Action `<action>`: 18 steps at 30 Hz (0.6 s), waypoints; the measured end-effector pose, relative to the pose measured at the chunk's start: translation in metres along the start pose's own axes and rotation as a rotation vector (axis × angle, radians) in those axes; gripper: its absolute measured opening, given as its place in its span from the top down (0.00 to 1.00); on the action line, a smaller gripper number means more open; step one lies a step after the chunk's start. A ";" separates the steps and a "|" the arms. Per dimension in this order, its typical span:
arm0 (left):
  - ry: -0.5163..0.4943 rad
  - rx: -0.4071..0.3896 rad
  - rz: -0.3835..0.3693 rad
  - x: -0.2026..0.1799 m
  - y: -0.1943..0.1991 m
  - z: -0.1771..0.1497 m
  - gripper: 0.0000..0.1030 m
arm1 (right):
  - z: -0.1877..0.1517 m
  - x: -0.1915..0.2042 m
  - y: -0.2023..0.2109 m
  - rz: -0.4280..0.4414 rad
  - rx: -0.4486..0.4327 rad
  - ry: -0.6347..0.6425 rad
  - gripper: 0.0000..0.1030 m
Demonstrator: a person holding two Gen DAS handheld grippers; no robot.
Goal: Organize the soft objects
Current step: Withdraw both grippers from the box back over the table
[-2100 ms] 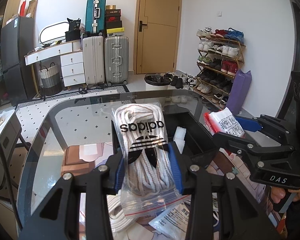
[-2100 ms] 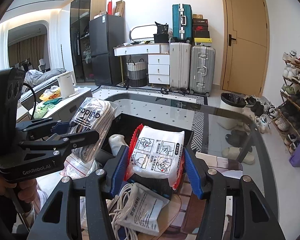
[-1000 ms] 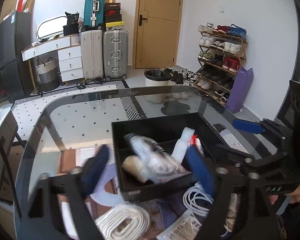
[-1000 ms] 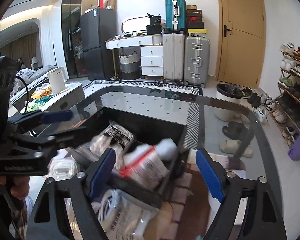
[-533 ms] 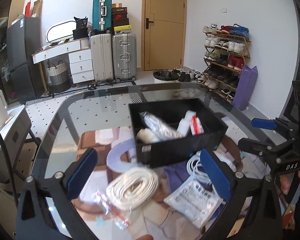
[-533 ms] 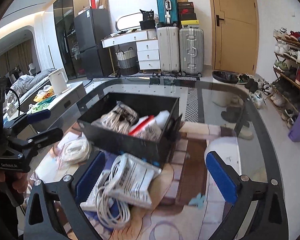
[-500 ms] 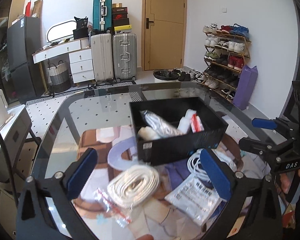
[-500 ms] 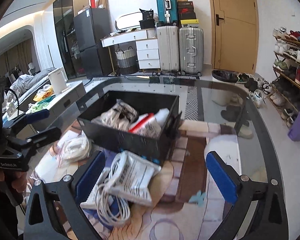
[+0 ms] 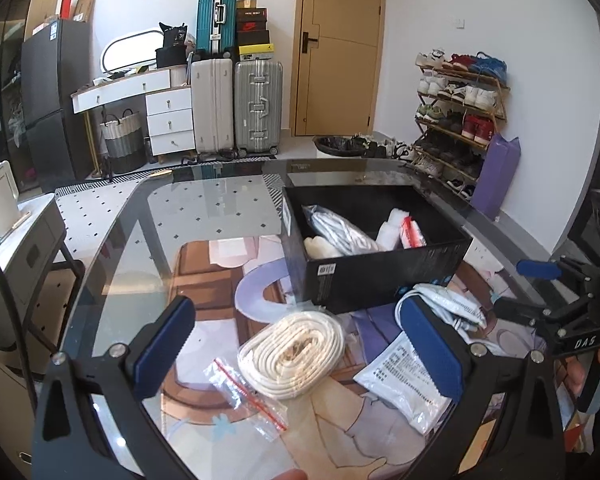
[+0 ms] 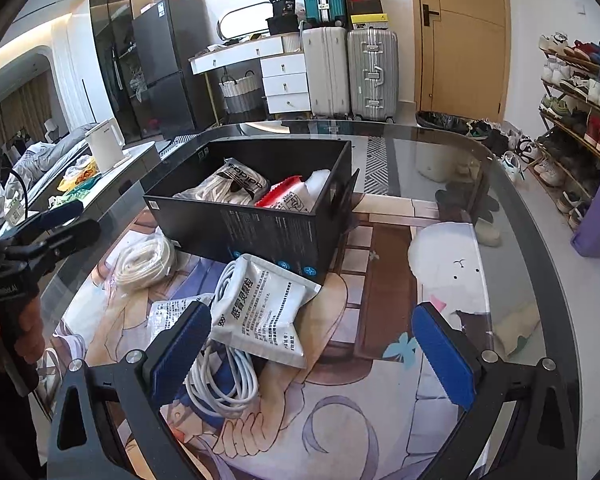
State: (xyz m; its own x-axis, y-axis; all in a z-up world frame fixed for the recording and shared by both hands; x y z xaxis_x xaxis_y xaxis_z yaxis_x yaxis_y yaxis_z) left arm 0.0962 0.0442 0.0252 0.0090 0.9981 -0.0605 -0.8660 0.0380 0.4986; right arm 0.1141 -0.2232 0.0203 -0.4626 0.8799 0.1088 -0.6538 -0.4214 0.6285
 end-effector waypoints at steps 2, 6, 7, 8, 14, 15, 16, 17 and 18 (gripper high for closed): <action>0.000 0.001 0.009 0.000 0.002 -0.002 0.00 | 0.000 0.000 0.001 0.008 0.001 -0.012 0.01; -0.004 0.018 0.017 0.001 0.002 -0.007 0.00 | -0.005 0.000 0.000 0.014 0.017 -0.021 0.01; -0.004 0.021 0.018 0.001 0.002 -0.009 0.00 | -0.007 0.000 0.000 0.017 0.022 -0.022 0.01; 0.001 0.026 0.019 0.002 0.003 -0.011 0.00 | -0.008 0.000 0.000 0.018 0.024 -0.023 0.01; 0.004 0.054 0.020 0.005 0.004 -0.025 0.00 | -0.010 -0.005 0.001 0.026 0.022 -0.056 0.01; 0.002 0.056 0.026 0.007 0.004 -0.027 0.00 | -0.008 -0.007 0.000 0.030 0.021 -0.067 0.01; 0.004 0.060 0.032 0.008 0.003 -0.028 0.00 | -0.007 -0.008 -0.001 0.036 0.019 -0.080 0.01; 0.007 0.064 0.036 0.009 0.002 -0.028 0.00 | -0.005 -0.008 -0.002 0.041 0.018 -0.090 0.01; 0.010 0.062 0.036 0.010 0.001 -0.028 0.00 | -0.004 -0.008 -0.003 0.044 0.017 -0.096 0.01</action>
Point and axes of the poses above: each gripper's, at about its wrist camera, not at the fingertips, and y roughly against the way its jaws point, x to its left, z to its top, the point moved 2 cm from there along -y, roughly the way its jaws point, and after that the axes turned 6 degrees about -x, right-handed, at the moved point
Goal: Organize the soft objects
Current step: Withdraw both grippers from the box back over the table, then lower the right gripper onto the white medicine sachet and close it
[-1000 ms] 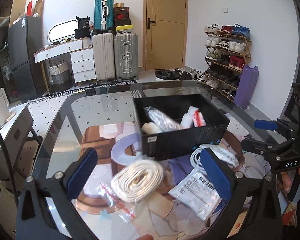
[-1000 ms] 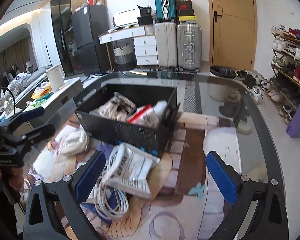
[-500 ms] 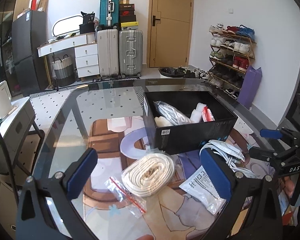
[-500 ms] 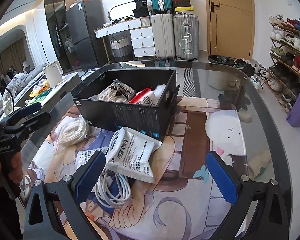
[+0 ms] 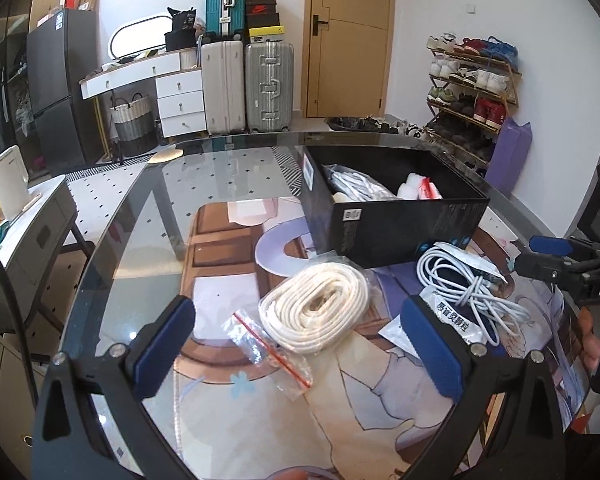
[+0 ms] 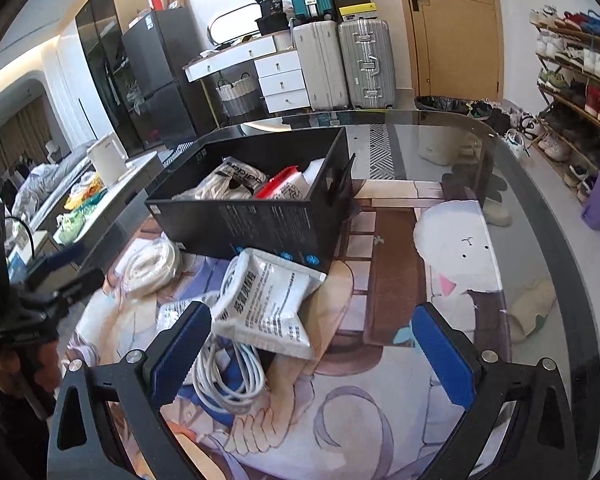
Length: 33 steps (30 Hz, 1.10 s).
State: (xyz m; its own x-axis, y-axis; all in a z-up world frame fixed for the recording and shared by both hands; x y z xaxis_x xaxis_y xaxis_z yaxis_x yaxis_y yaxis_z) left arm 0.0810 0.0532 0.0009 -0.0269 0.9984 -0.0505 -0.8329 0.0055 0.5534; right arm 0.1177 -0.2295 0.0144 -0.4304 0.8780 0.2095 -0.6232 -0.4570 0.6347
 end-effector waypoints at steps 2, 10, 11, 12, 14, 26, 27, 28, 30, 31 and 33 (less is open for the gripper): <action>0.000 0.000 -0.003 0.001 -0.001 0.000 0.00 | 0.002 0.001 -0.003 0.002 0.003 -0.006 0.01; 0.007 0.028 -0.012 0.004 -0.010 -0.003 0.00 | 0.008 0.007 -0.027 -0.005 0.050 -0.002 0.01; 0.005 0.032 -0.011 0.004 -0.011 -0.004 0.00 | 0.009 0.008 -0.031 -0.010 0.057 -0.001 0.01; 0.004 0.036 -0.014 0.003 -0.012 -0.005 0.00 | 0.009 0.007 -0.034 -0.017 0.066 -0.003 0.01; 0.001 0.043 -0.018 0.002 -0.014 -0.007 0.00 | 0.008 0.005 -0.040 -0.037 0.077 -0.008 0.01; 0.006 0.080 -0.026 0.000 -0.025 -0.014 0.00 | -0.008 -0.019 -0.049 -0.159 0.134 0.058 0.01; 0.005 0.084 -0.025 0.000 -0.025 -0.014 0.00 | -0.009 -0.019 -0.050 -0.166 0.141 0.074 0.01; 0.003 0.088 -0.020 0.000 -0.026 -0.014 0.00 | -0.011 -0.019 -0.050 -0.165 0.144 0.089 0.01; -0.003 0.091 -0.015 -0.001 -0.027 -0.015 0.00 | -0.013 -0.018 -0.050 -0.154 0.149 0.111 0.01; -0.005 0.091 -0.016 -0.001 -0.027 -0.015 0.00 | -0.013 -0.016 -0.051 -0.151 0.152 0.134 0.01; -0.009 0.092 -0.017 -0.001 -0.027 -0.015 0.00 | -0.014 -0.013 -0.051 -0.145 0.157 0.162 0.01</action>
Point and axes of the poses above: each gripper's, at about its wrist camera, not at the fingertips, and y roughly against the way its jaws point, x to its left, z to its top, the point moved 2 cm from there along -y, roughly the way its jaws point, and after that the axes turned 6 degrees about -x, right-handed, at the moved point
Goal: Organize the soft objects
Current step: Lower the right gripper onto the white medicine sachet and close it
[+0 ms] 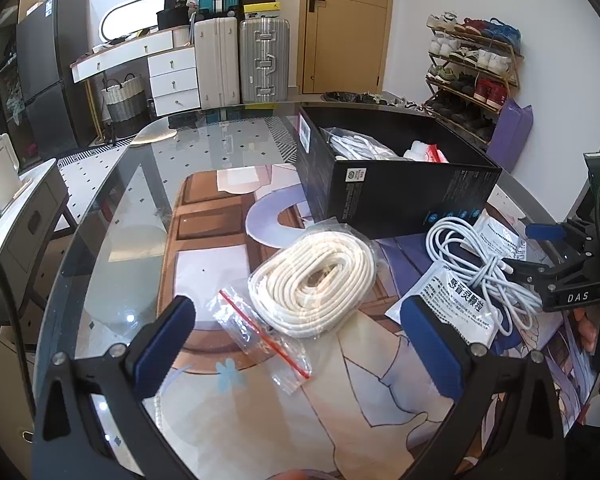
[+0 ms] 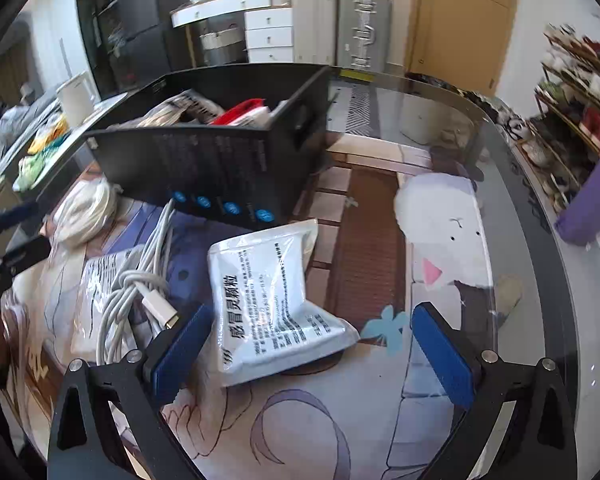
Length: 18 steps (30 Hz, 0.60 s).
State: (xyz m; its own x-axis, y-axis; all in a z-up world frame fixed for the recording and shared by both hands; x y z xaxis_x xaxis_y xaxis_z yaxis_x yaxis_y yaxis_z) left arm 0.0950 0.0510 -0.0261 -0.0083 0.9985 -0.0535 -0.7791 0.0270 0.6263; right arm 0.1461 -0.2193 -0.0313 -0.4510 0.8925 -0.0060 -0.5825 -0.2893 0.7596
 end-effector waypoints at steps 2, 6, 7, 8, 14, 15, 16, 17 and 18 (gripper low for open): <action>-0.004 0.000 0.001 -0.001 0.000 0.000 0.00 | 0.001 0.002 -0.001 0.007 0.001 0.017 0.01; -0.006 0.001 0.000 -0.002 0.000 0.000 0.00 | 0.004 0.003 -0.005 0.031 0.004 0.028 0.01; -0.006 0.001 0.000 -0.002 0.000 0.000 0.00 | 0.004 0.004 -0.006 0.034 0.003 0.027 0.02; -0.005 0.001 -0.001 -0.002 0.000 0.000 0.00 | 0.005 0.004 -0.007 0.041 0.002 0.026 0.02; 0.003 0.009 -0.004 0.000 -0.001 -0.001 0.00 | 0.008 0.004 -0.006 0.093 -0.024 0.014 0.40; 0.004 0.010 -0.003 0.000 -0.001 -0.001 0.00 | 0.008 0.004 -0.005 0.096 -0.028 0.013 0.50; 0.005 0.011 -0.004 0.000 -0.001 -0.001 0.00 | 0.008 0.003 -0.004 0.097 -0.031 0.010 0.55; 0.005 0.010 -0.004 0.001 -0.001 -0.001 0.00 | 0.007 0.003 -0.003 0.088 -0.035 0.011 0.56; 0.005 0.010 -0.004 0.001 -0.001 -0.001 0.00 | 0.006 0.003 -0.001 0.084 -0.041 0.012 0.56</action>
Point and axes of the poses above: each gripper's, at about its wrist camera, not at the fingertips, and y roughly against the way its jaws point, x to its left, z to its top, the point moved 2 cm from there along -y, roughly the way its jaws point, and after that the axes turned 6 degrees about -x, right-handed, at the moved point
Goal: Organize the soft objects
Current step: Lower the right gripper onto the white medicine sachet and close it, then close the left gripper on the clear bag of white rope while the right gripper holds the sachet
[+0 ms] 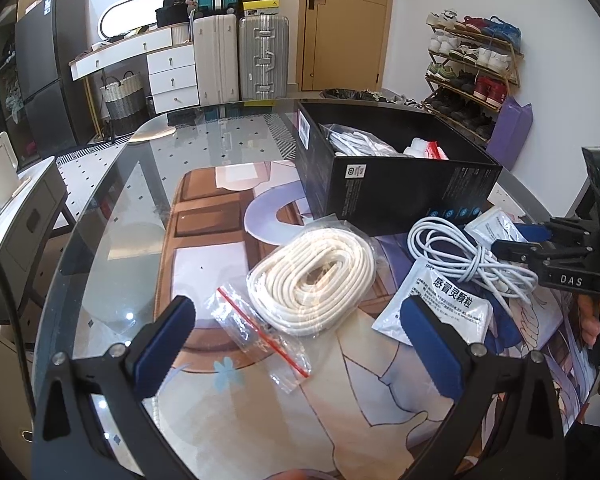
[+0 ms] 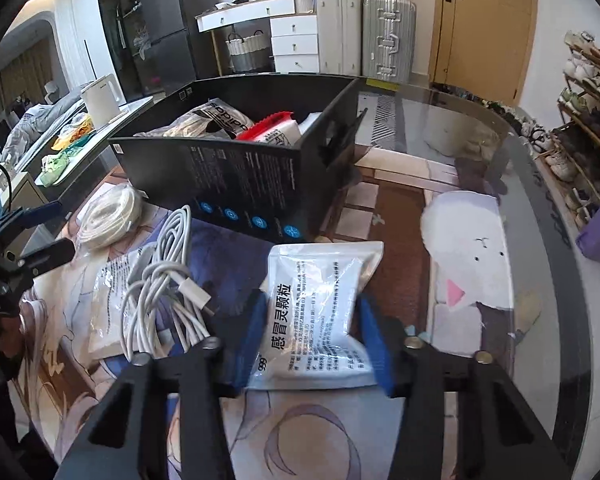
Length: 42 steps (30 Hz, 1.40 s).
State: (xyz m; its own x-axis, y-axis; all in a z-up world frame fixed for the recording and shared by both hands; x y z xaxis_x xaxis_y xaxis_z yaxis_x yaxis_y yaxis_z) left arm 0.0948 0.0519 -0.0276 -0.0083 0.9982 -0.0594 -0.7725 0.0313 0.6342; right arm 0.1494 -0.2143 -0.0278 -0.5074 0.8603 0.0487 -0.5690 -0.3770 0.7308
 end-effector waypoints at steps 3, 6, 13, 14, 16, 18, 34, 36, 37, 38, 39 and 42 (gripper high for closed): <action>0.000 0.004 0.000 0.000 0.000 0.000 0.00 | -0.007 -0.001 0.009 -0.006 -0.014 -0.009 0.58; 0.004 0.010 -0.002 0.001 -0.001 0.000 0.00 | -0.015 -0.003 0.017 -0.011 -0.016 -0.023 0.59; 0.031 0.033 -0.011 0.006 -0.007 -0.001 0.00 | -0.034 -0.009 0.042 0.010 -0.051 -0.070 0.59; 0.039 0.040 -0.011 0.008 -0.008 -0.001 0.00 | -0.035 -0.009 0.044 0.014 -0.055 -0.073 0.59; 0.054 0.054 -0.011 0.010 -0.012 -0.001 0.00 | -0.037 -0.008 0.049 0.015 -0.067 -0.076 0.59; 0.066 0.067 -0.007 0.012 -0.016 -0.001 0.00 | -0.039 -0.008 0.051 0.020 -0.073 -0.082 0.59; -0.027 0.090 0.047 -0.001 -0.038 0.012 0.00 | -0.041 -0.008 0.078 0.077 -0.148 -0.118 0.59; -0.045 0.093 0.050 -0.003 -0.041 0.013 0.00 | -0.040 -0.008 0.080 0.087 -0.156 -0.121 0.59; -0.055 0.097 0.052 -0.004 -0.042 0.013 0.00 | -0.041 -0.007 0.082 0.092 -0.161 -0.123 0.59; -0.065 0.102 0.054 -0.005 -0.044 0.013 0.00 | -0.041 -0.007 0.083 0.097 -0.164 -0.124 0.59; -0.075 0.106 0.058 -0.006 -0.046 0.014 0.00 | -0.041 -0.007 0.083 0.101 -0.161 -0.126 0.59; -0.081 0.119 0.051 -0.008 -0.049 0.014 0.00 | -0.043 -0.004 0.082 0.111 -0.154 -0.121 0.59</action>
State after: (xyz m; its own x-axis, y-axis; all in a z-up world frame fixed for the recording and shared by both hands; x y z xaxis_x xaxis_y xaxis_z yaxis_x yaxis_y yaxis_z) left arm 0.1420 0.0433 -0.0476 0.0091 0.9993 0.0349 -0.6920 -0.0189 0.7217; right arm 0.0771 -0.2631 0.0031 -0.4963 0.8420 0.2114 -0.6111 -0.5118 0.6039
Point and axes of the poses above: each gripper's, at about its wrist camera, not at the fingertips, and y roughly against the way its jaws point, x to its left, z to its top, the point moved 2 cm from there along -y, roughly the way its jaws point, and after that the axes turned 6 degrees about -x, right-handed, at the moved point
